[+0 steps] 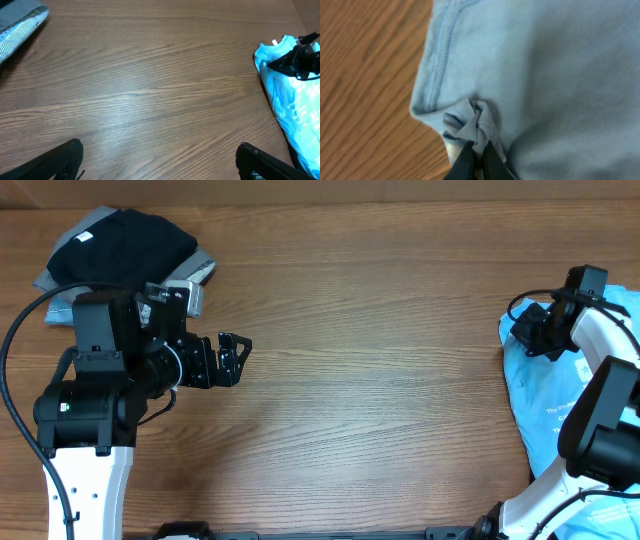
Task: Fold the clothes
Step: 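Drag the T-shirt leftward to the table center with the right gripper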
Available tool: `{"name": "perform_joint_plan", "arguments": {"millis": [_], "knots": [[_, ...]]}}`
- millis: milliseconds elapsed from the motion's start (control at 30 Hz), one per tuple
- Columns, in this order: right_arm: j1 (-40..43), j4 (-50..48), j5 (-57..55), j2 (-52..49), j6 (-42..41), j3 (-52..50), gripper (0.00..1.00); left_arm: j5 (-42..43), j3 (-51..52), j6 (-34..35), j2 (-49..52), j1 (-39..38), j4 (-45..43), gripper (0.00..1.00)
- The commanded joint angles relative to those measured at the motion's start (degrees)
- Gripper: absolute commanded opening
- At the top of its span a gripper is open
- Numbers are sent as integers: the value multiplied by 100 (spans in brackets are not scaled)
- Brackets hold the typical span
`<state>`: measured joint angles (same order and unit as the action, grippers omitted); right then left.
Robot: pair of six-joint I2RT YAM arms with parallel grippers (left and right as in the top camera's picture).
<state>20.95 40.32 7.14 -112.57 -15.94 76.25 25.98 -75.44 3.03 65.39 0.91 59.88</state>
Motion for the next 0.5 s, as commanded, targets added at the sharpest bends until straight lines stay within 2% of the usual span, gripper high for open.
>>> {"name": "perform_joint_plan", "arguments": {"millis": [0,233,367,467], "knots": [[2,173,203,492,271,557,4,85,-160,-94,15,57,9,100],[2,704,389,1176,271,1502,4,87,-160,-92,15,57,-9,100],[2,837,479,1438,291,1751,4,87,-160,-92,15,57,-11,100],[-11,855,960,1696,293,1827,4,85,-160,-92,13,57,-22,100]]}}
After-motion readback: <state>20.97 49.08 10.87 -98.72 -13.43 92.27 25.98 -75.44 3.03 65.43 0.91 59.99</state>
